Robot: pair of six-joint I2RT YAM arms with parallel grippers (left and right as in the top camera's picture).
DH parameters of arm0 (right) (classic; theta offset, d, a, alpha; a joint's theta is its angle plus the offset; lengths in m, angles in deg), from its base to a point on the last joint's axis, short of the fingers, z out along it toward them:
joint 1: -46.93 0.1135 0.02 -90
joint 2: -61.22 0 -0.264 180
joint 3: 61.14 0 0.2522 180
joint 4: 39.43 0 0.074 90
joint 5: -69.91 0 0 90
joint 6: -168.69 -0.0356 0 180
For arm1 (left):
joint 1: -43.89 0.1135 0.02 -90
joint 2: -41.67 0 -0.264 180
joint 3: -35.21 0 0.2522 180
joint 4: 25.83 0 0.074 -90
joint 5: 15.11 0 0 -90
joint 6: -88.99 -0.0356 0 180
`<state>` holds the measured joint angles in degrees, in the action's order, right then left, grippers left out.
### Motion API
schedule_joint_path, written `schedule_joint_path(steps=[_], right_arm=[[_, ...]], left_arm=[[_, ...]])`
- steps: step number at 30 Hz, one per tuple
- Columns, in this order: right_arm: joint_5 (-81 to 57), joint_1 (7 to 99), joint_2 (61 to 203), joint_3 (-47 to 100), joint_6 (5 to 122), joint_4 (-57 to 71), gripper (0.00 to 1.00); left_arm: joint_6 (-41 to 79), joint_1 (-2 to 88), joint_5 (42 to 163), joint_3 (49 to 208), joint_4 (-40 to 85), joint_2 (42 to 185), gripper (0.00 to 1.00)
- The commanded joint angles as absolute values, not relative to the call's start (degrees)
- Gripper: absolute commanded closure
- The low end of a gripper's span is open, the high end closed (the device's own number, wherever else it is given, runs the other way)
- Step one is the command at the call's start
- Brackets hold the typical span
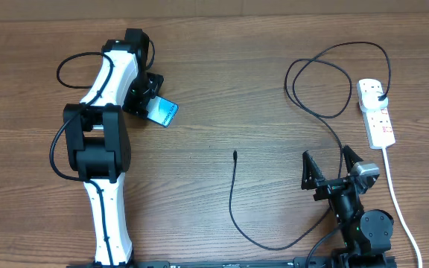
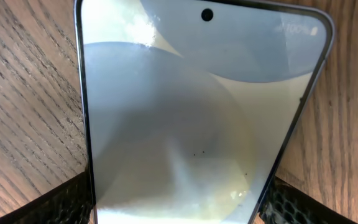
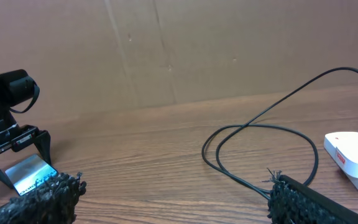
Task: Plug charger to phone and switch on socket
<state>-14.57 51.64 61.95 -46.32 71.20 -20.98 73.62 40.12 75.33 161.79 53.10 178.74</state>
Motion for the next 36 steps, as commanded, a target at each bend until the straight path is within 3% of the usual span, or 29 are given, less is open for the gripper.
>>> schedule_joint_path(steps=[1,11,21,33,36], right_arm=[[-15.08,51.97,61.39,-46.91,71.44,-21.22,0.0],[-15.08,51.97,61.39,-46.91,71.44,-21.22,0.0],[-15.08,51.97,61.41,-46.91,71.44,-21.24,0.0],[-15.08,51.97,61.41,-46.91,71.44,-21.24,0.0],[-15.08,51.97,61.41,-46.91,71.44,-21.24,0.0]], left_arm=[[73.32,39.7,74.7,161.33,53.93,182.28,0.15],[73.32,39.7,74.68,161.33,53.93,182.28,0.17],[73.32,39.7,74.68,161.33,53.91,182.28,0.31],[73.32,39.75,74.68,161.33,53.91,182.28,0.62],[73.32,39.75,74.7,161.33,53.91,182.28,0.74]])
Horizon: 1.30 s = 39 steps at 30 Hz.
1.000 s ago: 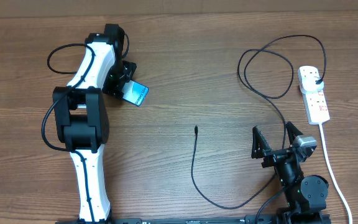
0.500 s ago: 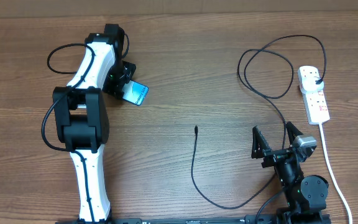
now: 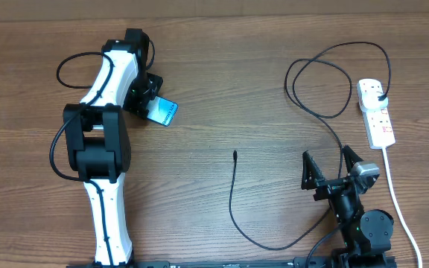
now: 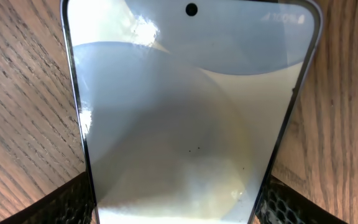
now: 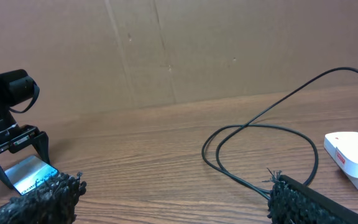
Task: Plug charger to phone and switch on socket
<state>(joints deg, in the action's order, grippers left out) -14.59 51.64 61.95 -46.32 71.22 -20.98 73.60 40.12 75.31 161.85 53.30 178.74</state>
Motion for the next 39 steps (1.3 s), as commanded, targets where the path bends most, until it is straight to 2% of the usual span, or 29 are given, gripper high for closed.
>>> schedule_joint_path(steps=[1,4,21,39], right_arm=[[-15.08,51.97,61.41,-46.91,71.44,-21.24,0.0],[-15.08,51.97,61.41,-46.91,71.44,-21.24,0.0],[-15.08,51.97,61.41,-46.91,71.44,-21.24,0.0],[-15.08,51.97,61.39,-46.91,71.44,-21.24,0.0]], left_arm=[[73.32,39.75,74.68,161.33,53.91,182.28,0.79],[73.34,39.75,74.7,161.33,53.93,182.28,0.96],[73.29,39.79,76.65,161.74,53.97,182.22,0.96],[71.15,39.79,76.65,174.07,62.41,182.22,0.96]])
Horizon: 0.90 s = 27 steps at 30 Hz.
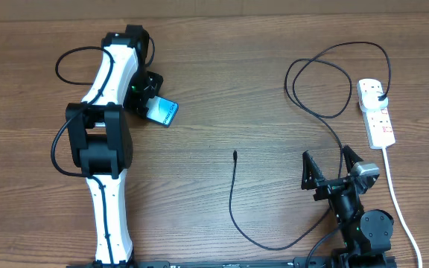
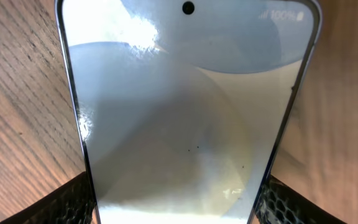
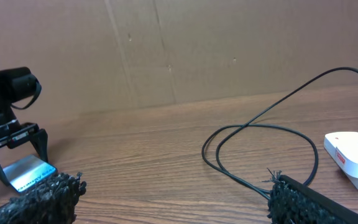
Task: Plug charger to phone and switch on socket
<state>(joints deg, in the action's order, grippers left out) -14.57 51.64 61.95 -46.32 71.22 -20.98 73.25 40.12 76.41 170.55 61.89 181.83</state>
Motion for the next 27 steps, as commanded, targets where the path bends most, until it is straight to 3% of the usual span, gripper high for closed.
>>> schedule_joint_path(steps=[1,15,27], right_arm=[[-15.08,51.97,61.41,-46.91,71.44,-21.24,0.0],[-15.08,51.97,61.41,-46.91,71.44,-21.24,0.0],[-15.08,51.97,61.41,-46.91,71.44,-21.24,0.0]], left_arm=[[70.82,39.79,76.6,174.75,62.76,182.22,0.96],[61.97,39.72,79.55,181.98,65.3,182.22,0.96],[47.98,39.72,91.62,184.26,64.93,182.15,0.96]])
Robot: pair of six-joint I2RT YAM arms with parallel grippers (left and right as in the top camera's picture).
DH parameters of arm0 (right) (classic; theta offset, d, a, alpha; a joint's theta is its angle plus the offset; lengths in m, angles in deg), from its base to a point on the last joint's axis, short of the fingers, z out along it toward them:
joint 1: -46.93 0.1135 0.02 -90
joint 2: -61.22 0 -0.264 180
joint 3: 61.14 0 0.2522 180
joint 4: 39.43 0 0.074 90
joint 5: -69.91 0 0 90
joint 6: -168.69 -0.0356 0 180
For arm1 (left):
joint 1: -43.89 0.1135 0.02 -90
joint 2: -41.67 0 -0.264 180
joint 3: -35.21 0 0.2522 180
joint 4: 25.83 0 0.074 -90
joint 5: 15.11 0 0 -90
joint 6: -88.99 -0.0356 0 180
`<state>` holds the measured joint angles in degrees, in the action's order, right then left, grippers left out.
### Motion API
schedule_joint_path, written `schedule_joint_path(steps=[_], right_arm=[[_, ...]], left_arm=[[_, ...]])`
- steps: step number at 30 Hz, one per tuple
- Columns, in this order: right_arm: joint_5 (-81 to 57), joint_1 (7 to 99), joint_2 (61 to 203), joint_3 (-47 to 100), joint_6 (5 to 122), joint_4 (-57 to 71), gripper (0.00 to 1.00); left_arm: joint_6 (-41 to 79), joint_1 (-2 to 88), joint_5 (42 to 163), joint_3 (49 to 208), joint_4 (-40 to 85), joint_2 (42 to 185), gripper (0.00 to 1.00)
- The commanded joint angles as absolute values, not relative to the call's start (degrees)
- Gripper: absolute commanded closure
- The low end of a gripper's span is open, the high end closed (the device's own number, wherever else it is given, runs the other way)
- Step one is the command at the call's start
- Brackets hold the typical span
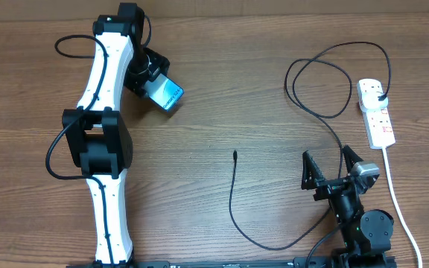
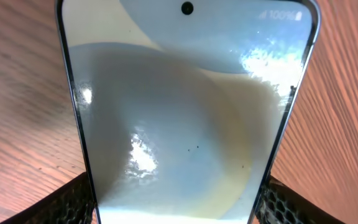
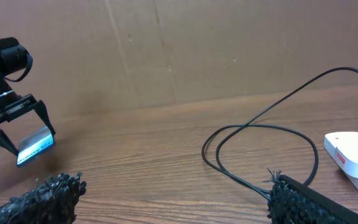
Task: Plug charger to phone and switch on socket
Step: 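Lift the phone with the left gripper and tilt it upright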
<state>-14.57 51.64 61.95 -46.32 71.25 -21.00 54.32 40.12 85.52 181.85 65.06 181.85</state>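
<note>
The phone (image 1: 166,94), screen lit, sits crosswise between the fingers of my left gripper (image 1: 157,89), which is shut on it at the far left. In the right wrist view the phone (image 3: 36,146) hangs clear of the table. It fills the left wrist view, the phone (image 2: 185,106) flanked by black fingers (image 2: 67,202). The black charger cable (image 1: 233,201) runs from the white socket strip (image 1: 378,123) in loops, and its free plug tip (image 1: 234,154) lies mid-table. My right gripper (image 1: 329,165) stands open and empty near the front edge.
A brown cardboard wall (image 3: 197,50) closes off the far side of the wooden table (image 1: 222,97). The cable's loops (image 1: 319,89) lie at the back right. The strip's white lead (image 1: 401,208) runs along the right side toward the front edge.
My left gripper has risen with the phone, which now hangs above the table a little farther back. The right arm, cable and socket strip have not moved.
At first my left gripper was closed around the phone lying on the table at the far left. It stayed there with small shifts in angle. Now the phone is held clear of the wood. The right gripper stayed open and still throughout.
</note>
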Motion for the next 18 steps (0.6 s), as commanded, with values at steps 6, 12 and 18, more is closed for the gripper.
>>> schedule_joint_path(steps=[6,12,18], right_arm=[[-15.08,51.97,61.41,-46.91,71.44,-21.24,0.0],[-15.08,51.97,61.41,-46.91,71.44,-21.24,0.0],[-15.08,51.97,61.41,-46.91,71.44,-21.24,0.0]], left_arm=[[43.68,39.55,101.56,184.26,64.4,182.11,0.96],[41.14,38.46,110.85,184.26,64.38,182.11,0.96],[40.68,37.12,121.41,184.26,64.44,182.11,0.96]])
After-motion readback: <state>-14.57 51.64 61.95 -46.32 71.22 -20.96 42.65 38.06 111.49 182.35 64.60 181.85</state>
